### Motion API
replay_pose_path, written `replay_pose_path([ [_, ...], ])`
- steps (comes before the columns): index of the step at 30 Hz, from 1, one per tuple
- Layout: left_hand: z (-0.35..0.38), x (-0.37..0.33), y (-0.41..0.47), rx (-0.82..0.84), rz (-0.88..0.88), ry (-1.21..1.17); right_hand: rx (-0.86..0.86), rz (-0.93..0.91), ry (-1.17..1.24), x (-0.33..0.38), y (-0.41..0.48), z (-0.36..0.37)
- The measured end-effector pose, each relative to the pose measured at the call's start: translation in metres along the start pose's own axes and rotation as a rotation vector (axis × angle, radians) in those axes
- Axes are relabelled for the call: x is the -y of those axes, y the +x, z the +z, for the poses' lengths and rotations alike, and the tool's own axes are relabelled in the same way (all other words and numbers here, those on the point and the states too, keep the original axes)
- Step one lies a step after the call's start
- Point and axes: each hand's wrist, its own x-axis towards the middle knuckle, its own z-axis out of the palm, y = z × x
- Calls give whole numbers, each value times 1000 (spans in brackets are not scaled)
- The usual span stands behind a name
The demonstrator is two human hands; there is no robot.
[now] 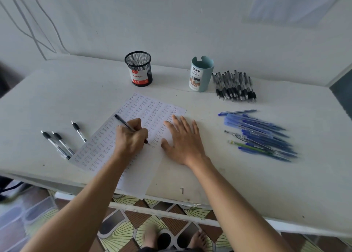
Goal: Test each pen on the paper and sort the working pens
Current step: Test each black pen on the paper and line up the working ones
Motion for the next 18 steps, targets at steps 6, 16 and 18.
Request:
replay_pose_path([
  [6,-1,9,5,78,36,109,5,3,8,0,0,-1],
  [16,2,6,1,67,55,148,-9,-6,15,0,0,1],
  [18,2,7,2,59,51,131,-7,-2,17,1,0,2],
])
